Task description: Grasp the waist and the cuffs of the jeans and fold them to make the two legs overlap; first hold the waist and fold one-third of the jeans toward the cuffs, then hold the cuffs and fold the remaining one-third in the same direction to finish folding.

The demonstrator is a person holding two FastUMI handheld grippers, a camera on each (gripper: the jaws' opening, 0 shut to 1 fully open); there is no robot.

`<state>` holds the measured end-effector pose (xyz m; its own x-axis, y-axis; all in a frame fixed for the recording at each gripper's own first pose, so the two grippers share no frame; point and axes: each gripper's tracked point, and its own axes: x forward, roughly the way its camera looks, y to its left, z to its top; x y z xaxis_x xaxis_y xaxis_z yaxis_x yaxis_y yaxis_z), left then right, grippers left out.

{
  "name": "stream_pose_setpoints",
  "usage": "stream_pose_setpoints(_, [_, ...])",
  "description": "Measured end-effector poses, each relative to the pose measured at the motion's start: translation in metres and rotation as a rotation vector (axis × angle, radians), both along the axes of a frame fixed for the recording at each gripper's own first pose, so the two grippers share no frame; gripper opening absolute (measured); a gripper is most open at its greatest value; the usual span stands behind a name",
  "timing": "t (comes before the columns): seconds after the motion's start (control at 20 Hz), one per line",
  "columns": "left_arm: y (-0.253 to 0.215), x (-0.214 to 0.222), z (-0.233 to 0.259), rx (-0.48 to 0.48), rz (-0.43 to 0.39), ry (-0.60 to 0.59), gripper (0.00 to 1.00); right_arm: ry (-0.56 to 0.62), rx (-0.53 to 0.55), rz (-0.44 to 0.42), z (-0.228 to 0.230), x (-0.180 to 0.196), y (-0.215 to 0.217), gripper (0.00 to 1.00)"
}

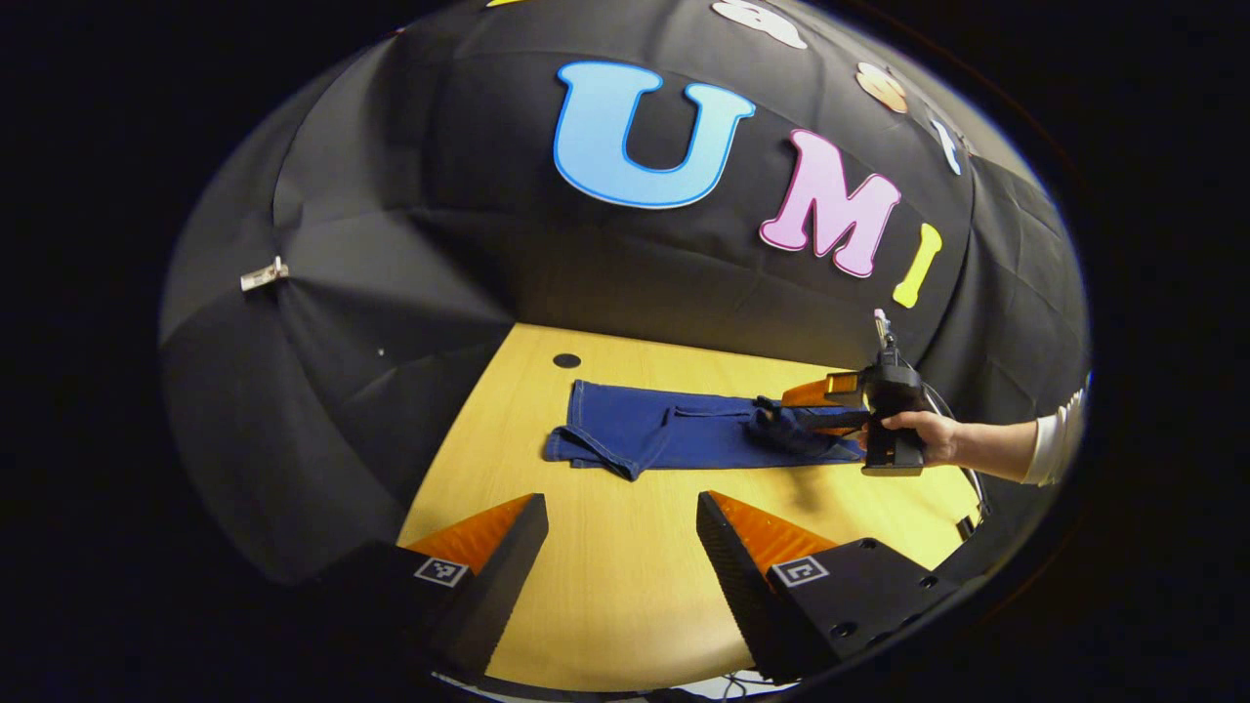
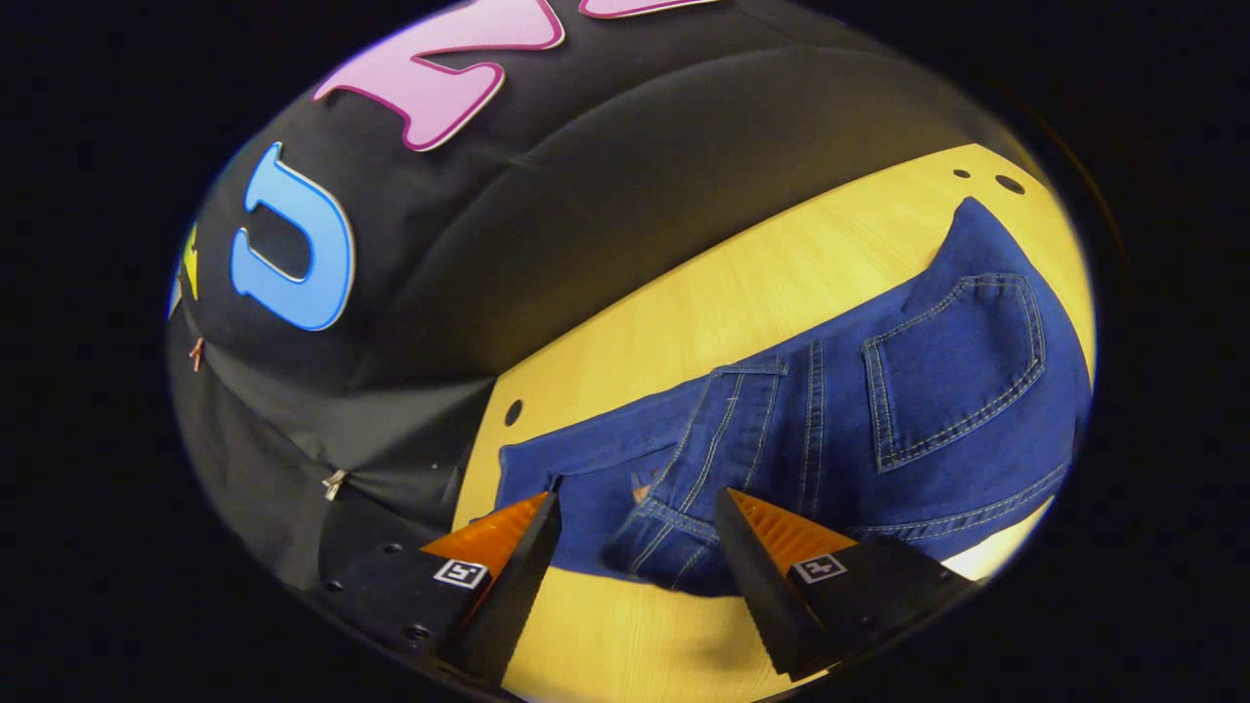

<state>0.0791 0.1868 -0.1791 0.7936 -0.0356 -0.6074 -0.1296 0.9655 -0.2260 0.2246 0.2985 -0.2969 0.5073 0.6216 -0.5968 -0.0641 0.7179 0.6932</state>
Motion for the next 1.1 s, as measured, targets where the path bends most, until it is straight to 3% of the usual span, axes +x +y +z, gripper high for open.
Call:
stream_pose_setpoints(0.2, [0.001,0.045,-0.044,-0.125,0.036,0.160,0.97,-0.062,0.031,0.106,0.048,-0.021,-0.039,0.97])
stream_pose_setpoints(0.25, [0.008,0.062,-0.053,-0.129,0.043,0.195,0.93,-0.080,0.030,0.124,0.060,-0.027,-0.054,0.97])
stream_pose_setpoints(0.4, [0.039,0.100,-0.089,-0.061,0.043,0.364,0.97,-0.158,0.002,0.126,0.093,-0.039,-0.116,0.97])
stream_pose_setpoints(0.6, [0.062,0.163,-0.112,-0.046,0.041,0.491,0.97,-0.148,-0.042,0.007,0.087,-0.056,-0.218,0.97])
stream_pose_setpoints(0.75, [0.067,0.195,-0.139,-0.105,0.070,0.586,0.96,-0.092,-0.049,-0.131,0.077,-0.078,-0.293,0.97])
stream_pose_setpoints(0.95, [0.090,0.196,-0.179,0.044,0.049,0.773,0.96,-0.020,-0.127,-0.230,0.054,-0.109,-0.374,0.97])
stream_pose_setpoints(1.1, [0.083,0.194,-0.197,0.021,0.088,0.836,0.96,0.005,-0.157,-0.261,0.048,-0.123,-0.404,0.97])
